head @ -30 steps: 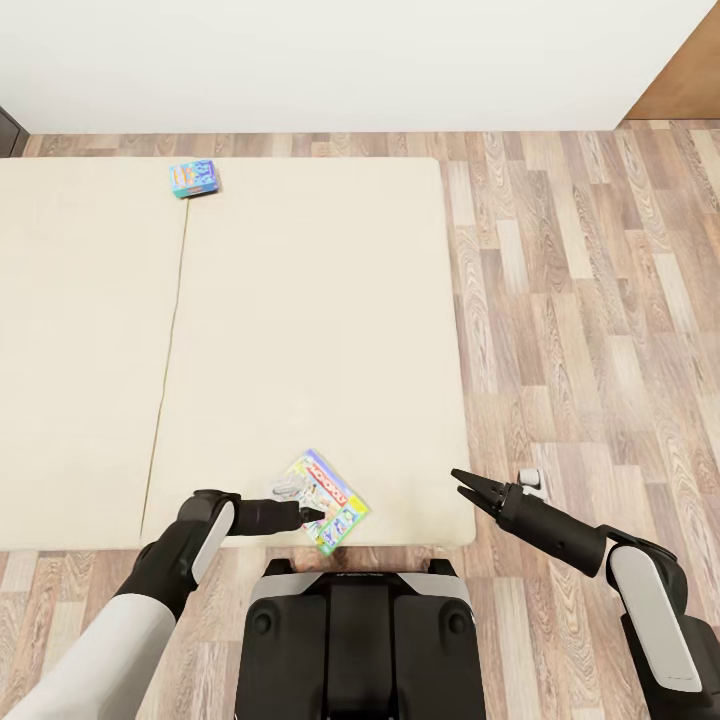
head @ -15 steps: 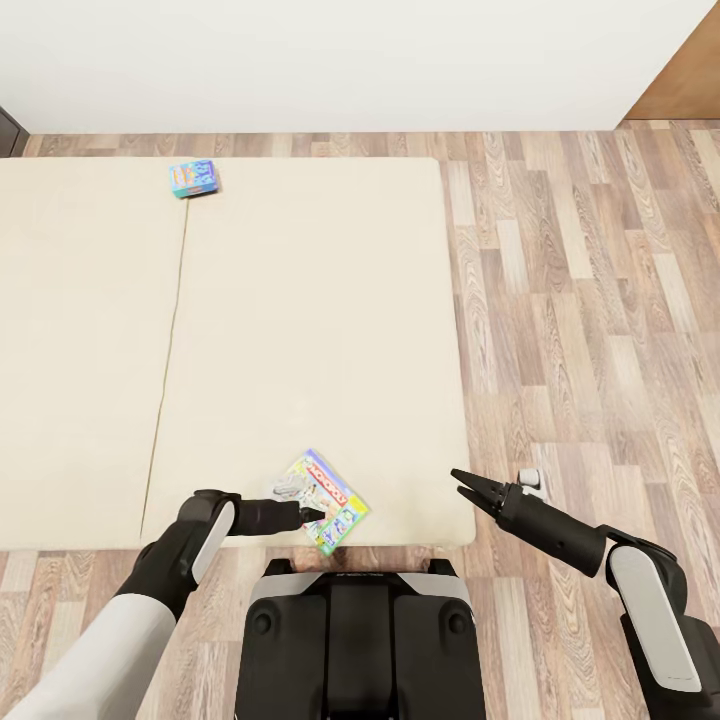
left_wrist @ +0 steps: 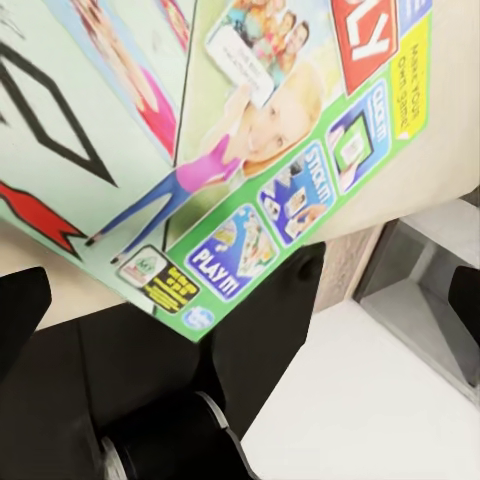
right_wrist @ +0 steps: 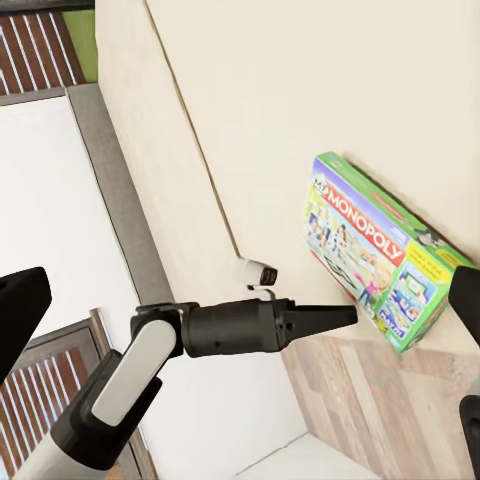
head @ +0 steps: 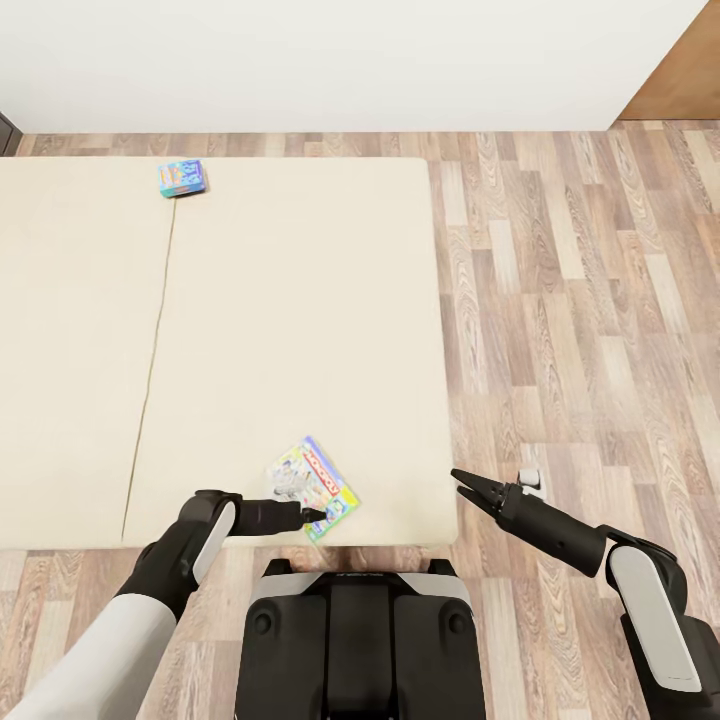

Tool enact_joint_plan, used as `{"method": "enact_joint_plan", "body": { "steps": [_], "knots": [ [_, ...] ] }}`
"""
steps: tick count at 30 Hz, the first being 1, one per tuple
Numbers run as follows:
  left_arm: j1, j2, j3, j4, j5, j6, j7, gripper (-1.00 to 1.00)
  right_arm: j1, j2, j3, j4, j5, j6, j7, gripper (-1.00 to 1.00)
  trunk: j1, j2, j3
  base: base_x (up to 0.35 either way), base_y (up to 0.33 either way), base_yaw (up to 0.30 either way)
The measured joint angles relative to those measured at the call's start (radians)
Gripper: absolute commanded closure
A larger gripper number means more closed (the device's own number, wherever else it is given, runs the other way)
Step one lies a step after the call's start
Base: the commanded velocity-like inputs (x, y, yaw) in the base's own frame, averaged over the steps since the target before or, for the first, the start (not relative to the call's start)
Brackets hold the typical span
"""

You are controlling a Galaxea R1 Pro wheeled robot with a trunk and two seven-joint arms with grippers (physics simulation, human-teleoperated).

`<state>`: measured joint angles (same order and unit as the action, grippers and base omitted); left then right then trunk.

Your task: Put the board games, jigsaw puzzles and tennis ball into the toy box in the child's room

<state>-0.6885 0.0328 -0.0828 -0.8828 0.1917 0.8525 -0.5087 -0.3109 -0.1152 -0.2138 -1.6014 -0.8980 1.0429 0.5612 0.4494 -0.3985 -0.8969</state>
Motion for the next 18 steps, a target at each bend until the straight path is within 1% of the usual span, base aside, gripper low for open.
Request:
{"method": "enact_joint_plan", "body": {
  "steps": [12, 15, 18],
  "knots": [
    [0.0, 0.0, -0.001, 0.0, 0.0, 0.0, 0.001, -1.0, 0.0, 0.0, 0.0, 0.0, 0.0, 0.0, 0.0, -1.0, 0.0, 0.0, 0.0, 0.0, -0.006, 0.0],
    [0.0, 0.0, -0.002, 0.0, 0.0, 0.0, 0.001, -1.0, 0.0, 0.0, 0.0, 0.0, 0.0, 0.0, 0.0, -1.0, 0.0, 0.0, 0.0, 0.0, -0.11, 0.0],
    [0.0, 0.0, -0.002, 0.0, -0.001, 0.0, 0.001, -1.0, 0.0, 0.0, 0.0, 0.0, 0.0, 0.0, -0.001, -1.0, 0.0, 0.0, 0.0, 0.0, -0.2, 0.0]
  ]
}}
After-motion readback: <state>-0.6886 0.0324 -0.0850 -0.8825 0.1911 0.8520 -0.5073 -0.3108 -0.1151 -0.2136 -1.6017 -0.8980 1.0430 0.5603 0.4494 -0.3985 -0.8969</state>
